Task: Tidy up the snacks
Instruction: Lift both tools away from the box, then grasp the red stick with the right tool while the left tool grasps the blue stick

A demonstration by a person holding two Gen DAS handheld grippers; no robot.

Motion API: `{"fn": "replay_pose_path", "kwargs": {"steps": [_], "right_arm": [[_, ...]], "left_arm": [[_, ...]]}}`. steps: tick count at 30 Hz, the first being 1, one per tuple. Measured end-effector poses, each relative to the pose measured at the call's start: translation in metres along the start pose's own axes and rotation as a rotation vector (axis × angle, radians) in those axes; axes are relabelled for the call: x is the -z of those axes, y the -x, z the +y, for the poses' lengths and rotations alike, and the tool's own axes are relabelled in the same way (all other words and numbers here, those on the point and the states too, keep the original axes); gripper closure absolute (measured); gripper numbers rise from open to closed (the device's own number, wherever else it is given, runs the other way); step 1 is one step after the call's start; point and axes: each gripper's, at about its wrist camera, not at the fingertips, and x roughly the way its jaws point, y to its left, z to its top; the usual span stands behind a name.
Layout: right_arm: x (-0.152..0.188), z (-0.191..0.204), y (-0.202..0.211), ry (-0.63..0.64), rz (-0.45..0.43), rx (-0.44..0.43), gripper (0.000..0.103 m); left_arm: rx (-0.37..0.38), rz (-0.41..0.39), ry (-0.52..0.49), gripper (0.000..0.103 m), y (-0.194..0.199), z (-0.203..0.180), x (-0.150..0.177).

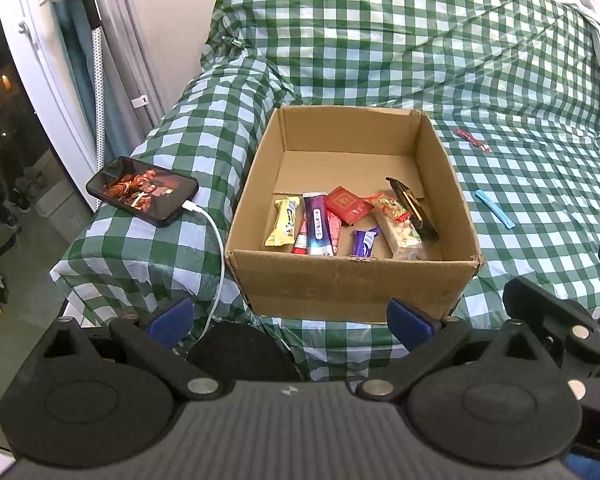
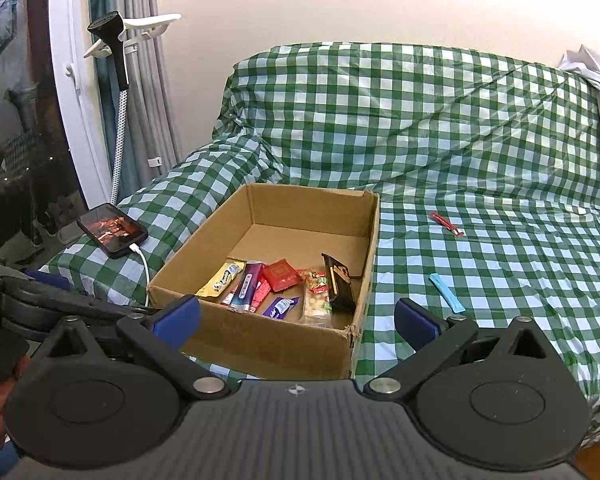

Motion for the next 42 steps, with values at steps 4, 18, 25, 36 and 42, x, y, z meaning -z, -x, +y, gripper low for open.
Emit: {"fn": "replay_pose_path", "kwargs": {"steps": [4,18,25,36,42], "right_arm": [[0.000,-0.001,-0.002,-0.005,0.007,-0.002,0.001],[0.004,-0.009,-0.016,-0.043,0.058,-0.012,0.001],[0.006,-0.021,-0.024,-0.086,0.082,-0.021,0.001],[0.006,-0.068,-0.039,-0.168,0.064,0.021,0.001],[-0.001,-0.130,-0.061,-0.206,0.036,0.160,0.001]], "left_arm": [[-0.002,0.003,-0.005,0.000,-0.002,0.000,0.000],[-0.004,0.038,-0.038,0.000,-0.016,-0.005,0.000],[-0.019,0.051,-0.072,0.000,-0.023,-0.015,-0.005],[-0.001,0.117,-0.084,0.000,-0.043,-0.037,-0.028],[0.008,0.132,-0.017,0.000,-0.056,-0.041,-0.058]]}}
